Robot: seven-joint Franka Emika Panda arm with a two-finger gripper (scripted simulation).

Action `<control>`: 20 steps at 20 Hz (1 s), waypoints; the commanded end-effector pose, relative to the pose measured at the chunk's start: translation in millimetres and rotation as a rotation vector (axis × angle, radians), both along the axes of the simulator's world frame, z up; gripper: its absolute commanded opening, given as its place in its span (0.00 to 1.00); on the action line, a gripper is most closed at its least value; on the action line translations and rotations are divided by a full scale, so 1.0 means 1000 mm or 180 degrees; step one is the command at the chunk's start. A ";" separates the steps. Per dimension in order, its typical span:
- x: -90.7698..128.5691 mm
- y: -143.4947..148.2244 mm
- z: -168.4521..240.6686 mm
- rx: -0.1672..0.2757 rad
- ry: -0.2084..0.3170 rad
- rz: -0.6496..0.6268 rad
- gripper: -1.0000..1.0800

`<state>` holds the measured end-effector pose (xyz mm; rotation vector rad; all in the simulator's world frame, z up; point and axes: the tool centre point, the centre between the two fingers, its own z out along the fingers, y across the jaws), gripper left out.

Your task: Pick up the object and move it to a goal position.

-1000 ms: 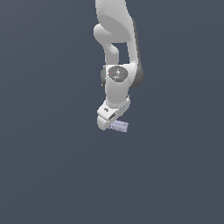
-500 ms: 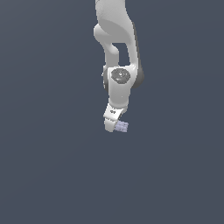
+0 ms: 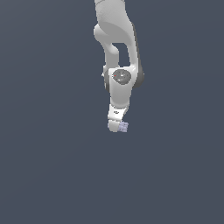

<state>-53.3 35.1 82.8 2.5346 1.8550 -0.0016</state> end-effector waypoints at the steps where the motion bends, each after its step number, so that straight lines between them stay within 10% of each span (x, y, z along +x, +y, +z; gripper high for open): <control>1: -0.001 0.001 -0.001 0.0003 -0.0001 0.0052 0.96; 20: -0.001 0.001 -0.050 0.0003 0.0000 0.0062 0.96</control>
